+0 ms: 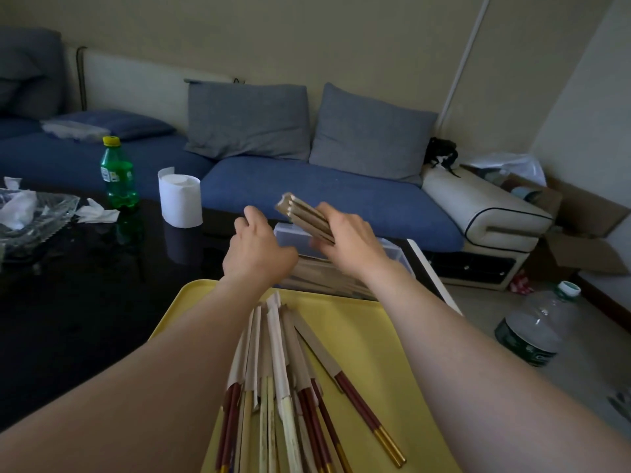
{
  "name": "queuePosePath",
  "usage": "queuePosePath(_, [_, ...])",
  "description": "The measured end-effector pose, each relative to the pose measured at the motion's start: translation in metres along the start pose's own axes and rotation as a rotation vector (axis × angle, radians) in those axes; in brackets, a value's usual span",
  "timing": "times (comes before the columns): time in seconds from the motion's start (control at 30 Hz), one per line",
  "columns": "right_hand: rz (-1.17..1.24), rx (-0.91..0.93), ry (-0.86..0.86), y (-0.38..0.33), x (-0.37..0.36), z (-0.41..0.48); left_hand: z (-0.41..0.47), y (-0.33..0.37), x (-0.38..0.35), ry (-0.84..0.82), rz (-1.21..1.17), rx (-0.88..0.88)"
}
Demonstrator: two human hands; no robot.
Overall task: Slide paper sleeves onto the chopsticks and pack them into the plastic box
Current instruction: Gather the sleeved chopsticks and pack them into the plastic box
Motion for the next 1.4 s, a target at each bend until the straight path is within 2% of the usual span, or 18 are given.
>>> queuePosePath(0.03, [-0.010,-0.074,-0.073,0.008,-0.004,0.000,0.000,0.001,-0.001,0.004,-0.011,-0.040])
queuePosePath(0.13, [0.159,-0.296,-0.252,0.024,-0.009,0.000,-0.002,0.007,-0.003,0.003,-0.002,-0.191])
queuePosePath(0.23, [0.300,-0.398,-0.261,0.029,-0.002,0.001,-0.004,0.011,-0.009,-0.077,0.065,-0.326])
queuePosePath(0.33, [0.386,-0.395,-0.266,0.029,0.007,-0.004,-0.007,0.010,-0.015,-0.147,0.158,-0.336])
queuePosePath(0.53, [0.443,-0.305,-0.207,0.026,0.013,-0.008,-0.004,0.006,-0.012,-0.145,0.193,-0.218])
queuePosePath(0.7, [0.228,-0.225,-0.303,0.015,-0.001,-0.011,0.001,0.001,-0.012,-0.020,0.132,-0.271])
queuePosePath(0.8, [0.239,-0.230,-0.327,0.010,-0.006,-0.009,0.005,0.001,-0.012,0.030,0.174,-0.343])
queuePosePath(0.9, [0.256,-0.257,-0.319,0.013,-0.005,-0.008,0.003,-0.002,-0.013,-0.009,0.328,-0.357])
queuePosePath(1.0, [0.179,-0.328,-0.211,0.020,-0.001,-0.009,-0.001,0.001,-0.017,-0.084,0.593,-0.406])
queuePosePath(1.07, [0.140,-0.317,-0.234,0.018,-0.002,-0.010,-0.004,0.002,-0.019,-0.163,0.657,-0.438])
queuePosePath(1.17, [0.092,-0.310,-0.323,0.014,-0.006,-0.014,-0.007,0.002,-0.020,-0.266,0.601,-0.389])
queuePosePath(1.23, [0.052,-0.322,-0.316,0.009,-0.006,-0.016,-0.006,0.000,-0.022,-0.281,0.569,-0.342])
queuePosePath(1.3, [-0.043,-0.312,-0.236,-0.001,-0.002,-0.016,-0.006,0.001,-0.022,-0.261,0.477,-0.298])
queuePosePath(1.4, [-0.144,-0.252,-0.036,-0.025,0.016,-0.022,-0.009,0.007,-0.019,-0.164,0.362,-0.320])
Point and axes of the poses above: each hand's wrist, its own z-axis towards the middle knuckle, its own x-axis out of the back of the hand, y = z × x, the point moved 4 cm from there along z, towards the middle knuckle, and after that the axes turned 2 degrees about y, right-handed, at the moved point
